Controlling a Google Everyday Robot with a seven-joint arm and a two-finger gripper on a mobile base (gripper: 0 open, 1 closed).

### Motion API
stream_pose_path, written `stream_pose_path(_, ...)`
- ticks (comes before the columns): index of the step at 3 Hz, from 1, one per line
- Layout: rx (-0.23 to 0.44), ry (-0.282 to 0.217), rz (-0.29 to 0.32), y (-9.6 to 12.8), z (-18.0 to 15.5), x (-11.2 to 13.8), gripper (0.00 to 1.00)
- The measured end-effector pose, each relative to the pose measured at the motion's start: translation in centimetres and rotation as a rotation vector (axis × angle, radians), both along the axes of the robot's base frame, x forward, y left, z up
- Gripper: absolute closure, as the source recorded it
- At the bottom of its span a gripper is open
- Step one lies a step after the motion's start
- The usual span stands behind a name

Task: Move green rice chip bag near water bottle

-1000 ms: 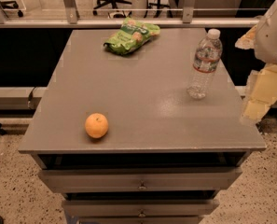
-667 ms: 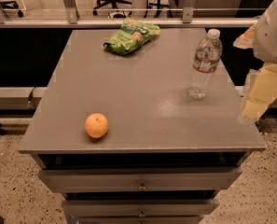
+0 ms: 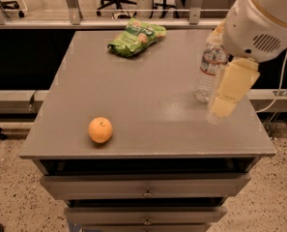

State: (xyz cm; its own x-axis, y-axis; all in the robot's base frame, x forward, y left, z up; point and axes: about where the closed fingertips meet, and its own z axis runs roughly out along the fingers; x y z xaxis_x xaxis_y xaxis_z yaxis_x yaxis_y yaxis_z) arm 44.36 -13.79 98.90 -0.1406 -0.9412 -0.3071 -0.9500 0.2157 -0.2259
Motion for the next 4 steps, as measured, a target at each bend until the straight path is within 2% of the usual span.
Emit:
stream_pose_path(1,0.054,-0.033,0.061,3.9,0.1,0.7,0.00)
stream_pose_path(2,0.082,-0.071,0.123,7.0,-1.4,3.0,0.00)
stream_pose_path(3,0.104,-0.120,0.182,11.1,-4.0,8.3,0.00)
stream_pose_path(4,0.115,-0.128,0.198,13.6,-5.1,12.0,0.00)
